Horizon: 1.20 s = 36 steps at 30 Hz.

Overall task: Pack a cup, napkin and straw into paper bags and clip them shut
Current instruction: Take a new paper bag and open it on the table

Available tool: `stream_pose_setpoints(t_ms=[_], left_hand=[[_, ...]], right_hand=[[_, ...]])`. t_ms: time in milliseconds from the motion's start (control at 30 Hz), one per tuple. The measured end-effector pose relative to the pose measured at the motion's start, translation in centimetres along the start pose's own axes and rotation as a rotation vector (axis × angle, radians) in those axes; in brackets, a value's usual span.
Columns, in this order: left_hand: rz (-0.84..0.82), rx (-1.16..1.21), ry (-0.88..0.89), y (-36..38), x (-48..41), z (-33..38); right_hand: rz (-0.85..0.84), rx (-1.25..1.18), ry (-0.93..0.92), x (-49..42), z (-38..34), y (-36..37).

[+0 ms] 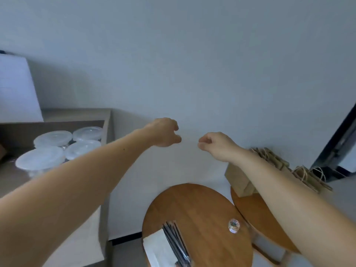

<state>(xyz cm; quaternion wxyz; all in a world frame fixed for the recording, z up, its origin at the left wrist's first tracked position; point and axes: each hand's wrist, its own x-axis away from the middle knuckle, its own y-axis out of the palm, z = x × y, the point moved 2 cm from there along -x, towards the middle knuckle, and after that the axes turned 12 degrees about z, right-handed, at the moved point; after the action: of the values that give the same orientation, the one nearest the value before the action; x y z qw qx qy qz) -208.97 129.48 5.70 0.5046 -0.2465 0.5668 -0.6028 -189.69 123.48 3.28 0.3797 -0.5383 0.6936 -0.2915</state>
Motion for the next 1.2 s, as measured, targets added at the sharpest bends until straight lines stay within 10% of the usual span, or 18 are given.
stream_pose_setpoints(t_ms=[900,1200], left_hand=[[-0.411,0.188,0.353,31.3,-16.1,34.6],[-0.460,0.224,0.227,40.1,-21.1,40.0]], right_hand=[[0.092,0.140,0.672,2.9,44.6,-11.4],[0.003,0.223,0.719,-1.8,60.5,-12.0]])
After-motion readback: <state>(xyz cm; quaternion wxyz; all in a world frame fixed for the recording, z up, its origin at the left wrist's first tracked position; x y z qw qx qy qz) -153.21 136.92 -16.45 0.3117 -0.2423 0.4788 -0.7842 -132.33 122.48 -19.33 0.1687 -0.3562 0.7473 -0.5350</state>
